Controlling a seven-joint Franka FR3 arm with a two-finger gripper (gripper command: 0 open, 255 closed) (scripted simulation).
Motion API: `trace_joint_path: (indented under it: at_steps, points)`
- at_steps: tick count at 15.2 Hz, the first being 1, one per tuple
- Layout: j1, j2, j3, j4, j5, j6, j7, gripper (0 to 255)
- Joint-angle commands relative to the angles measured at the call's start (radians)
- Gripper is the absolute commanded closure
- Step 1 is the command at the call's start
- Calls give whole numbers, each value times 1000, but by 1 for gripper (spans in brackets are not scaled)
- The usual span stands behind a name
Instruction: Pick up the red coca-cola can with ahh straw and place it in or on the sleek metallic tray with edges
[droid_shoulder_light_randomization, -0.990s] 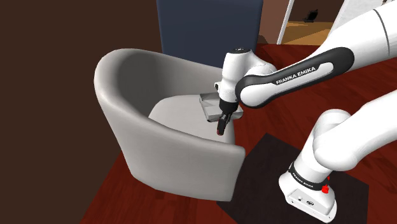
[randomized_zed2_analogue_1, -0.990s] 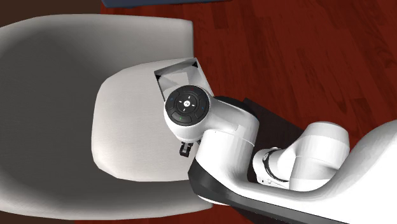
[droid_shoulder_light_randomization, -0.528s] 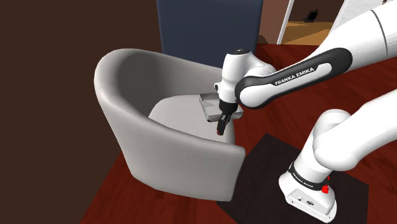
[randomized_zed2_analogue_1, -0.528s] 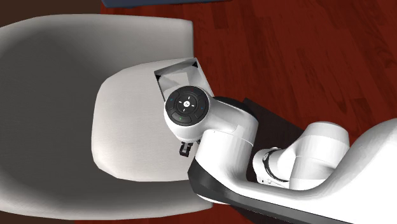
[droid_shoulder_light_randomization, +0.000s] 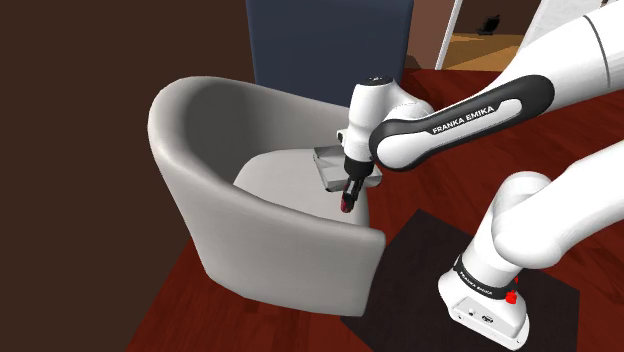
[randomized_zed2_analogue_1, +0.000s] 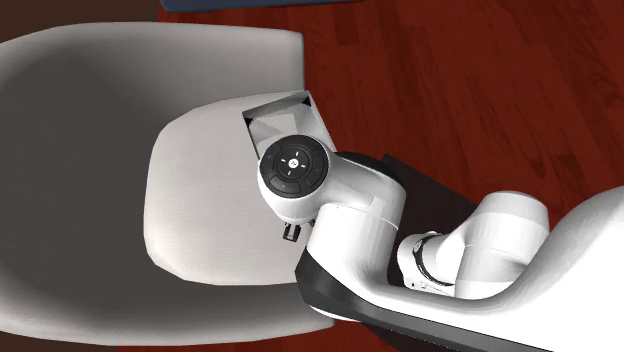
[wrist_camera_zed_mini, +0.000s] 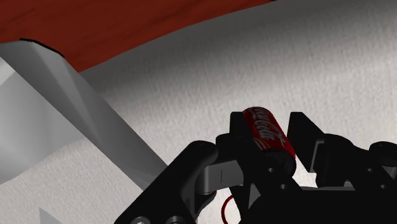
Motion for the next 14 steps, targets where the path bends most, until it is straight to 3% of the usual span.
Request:
trace_joint_path:
  at_steps: [1,14]
  points:
    - [-1,0,0,-1,0,0,0,255]
    - [-1,-81,-17,110,-7,-192,-5,255]
